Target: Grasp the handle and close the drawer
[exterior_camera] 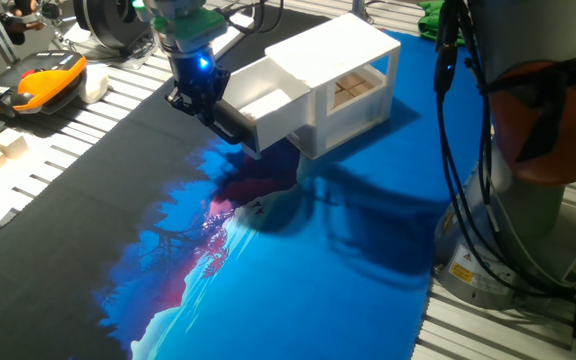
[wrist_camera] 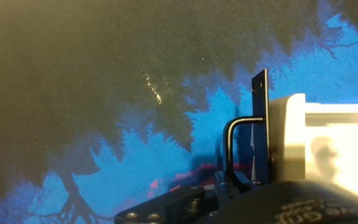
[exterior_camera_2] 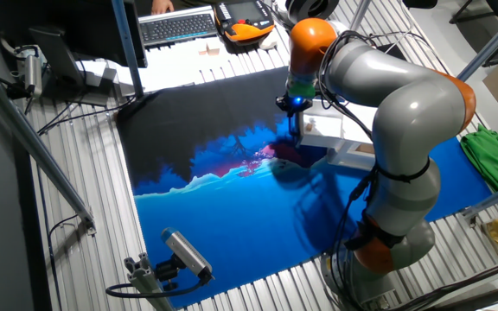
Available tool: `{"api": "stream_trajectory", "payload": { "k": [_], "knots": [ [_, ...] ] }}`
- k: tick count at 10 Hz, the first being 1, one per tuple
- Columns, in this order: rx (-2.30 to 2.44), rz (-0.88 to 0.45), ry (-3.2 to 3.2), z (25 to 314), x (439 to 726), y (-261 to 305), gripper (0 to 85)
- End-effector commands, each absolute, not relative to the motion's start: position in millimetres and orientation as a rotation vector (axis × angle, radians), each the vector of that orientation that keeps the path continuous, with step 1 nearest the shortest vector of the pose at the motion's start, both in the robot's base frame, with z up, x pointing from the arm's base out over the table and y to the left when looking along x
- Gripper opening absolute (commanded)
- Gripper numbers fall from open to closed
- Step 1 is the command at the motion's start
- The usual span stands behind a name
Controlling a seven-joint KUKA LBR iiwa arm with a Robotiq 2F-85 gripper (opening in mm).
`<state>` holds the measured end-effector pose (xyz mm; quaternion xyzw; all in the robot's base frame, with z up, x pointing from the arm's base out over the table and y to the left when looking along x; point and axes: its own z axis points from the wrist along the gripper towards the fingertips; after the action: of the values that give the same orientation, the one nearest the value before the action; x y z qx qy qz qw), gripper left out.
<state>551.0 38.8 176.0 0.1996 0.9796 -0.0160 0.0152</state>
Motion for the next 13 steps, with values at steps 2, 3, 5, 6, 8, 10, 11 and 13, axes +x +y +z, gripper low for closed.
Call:
{"api": "stream_trajectory", "payload": {
  "k": [2, 3, 5, 6, 8, 10, 11, 13],
  "knots": [
    [0.651, -0.048, 3.042, 175.9, 550.8, 38.8, 0.0],
    [0.661, -0.05, 3.04, 176.0, 550.9, 38.9, 0.0],
    [0.651, -0.053, 3.042, 175.5, 550.3, 38.2, 0.0],
    [0.647, -0.053, 3.043, 174.8, 549.5, 37.2, 0.0],
    [0.637, -0.053, 3.043, 174.0, 548.2, 35.9, 0.0],
    [0.632, -0.053, 3.043, 174.0, 547.0, 36.2, 0.0],
    [0.63, -0.053, 3.043, 174.7, 546.4, 35.8, 0.0],
    [0.62, -0.048, 3.046, 175.7, 545.0, 35.0, 0.0]
  ]
}}
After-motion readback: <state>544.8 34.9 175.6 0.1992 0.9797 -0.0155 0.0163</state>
